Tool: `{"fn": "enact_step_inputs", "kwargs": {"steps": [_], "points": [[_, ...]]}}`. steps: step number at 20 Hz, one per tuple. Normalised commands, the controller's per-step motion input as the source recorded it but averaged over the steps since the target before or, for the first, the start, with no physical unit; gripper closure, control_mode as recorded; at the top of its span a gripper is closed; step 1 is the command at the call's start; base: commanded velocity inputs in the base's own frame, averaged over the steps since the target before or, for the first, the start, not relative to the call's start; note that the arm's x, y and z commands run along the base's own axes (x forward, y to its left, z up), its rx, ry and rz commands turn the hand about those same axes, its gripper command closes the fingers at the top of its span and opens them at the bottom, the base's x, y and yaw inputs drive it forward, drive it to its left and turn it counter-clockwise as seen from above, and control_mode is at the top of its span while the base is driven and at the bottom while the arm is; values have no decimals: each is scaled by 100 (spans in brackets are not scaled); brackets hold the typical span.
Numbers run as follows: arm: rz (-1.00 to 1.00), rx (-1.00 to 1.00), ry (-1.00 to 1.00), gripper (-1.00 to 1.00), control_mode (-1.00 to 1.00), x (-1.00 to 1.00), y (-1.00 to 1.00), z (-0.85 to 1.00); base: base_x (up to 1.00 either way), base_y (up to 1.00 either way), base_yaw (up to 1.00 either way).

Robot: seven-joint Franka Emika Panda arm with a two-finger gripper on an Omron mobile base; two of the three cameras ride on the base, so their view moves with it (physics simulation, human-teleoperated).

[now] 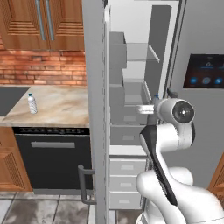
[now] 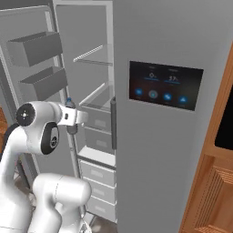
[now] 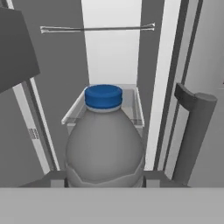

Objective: Take the bottled waters from the counter and place them in the freezer to freeze. Close the freezer door after placing the bottles.

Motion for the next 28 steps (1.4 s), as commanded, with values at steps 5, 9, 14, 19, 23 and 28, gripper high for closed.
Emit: {"fn": "enact_step_inputs", "kwargs": {"steps": [5,9,14,19,23,28], "points": [[0,0,-18,100,-100,54,0,-26,0,0,0],[0,0,-2,100,-100,39,6,-6,0,0,0],[0,0,-6,100,-100,23,5,0,0,0,0],[0,-1,-6,100,-100,10,2,1,0,0,0],[0,0,0,100,-100,10,0,21,0,0,0],[0,0,0,100,-100,24,0,10,0,0,0]]}}
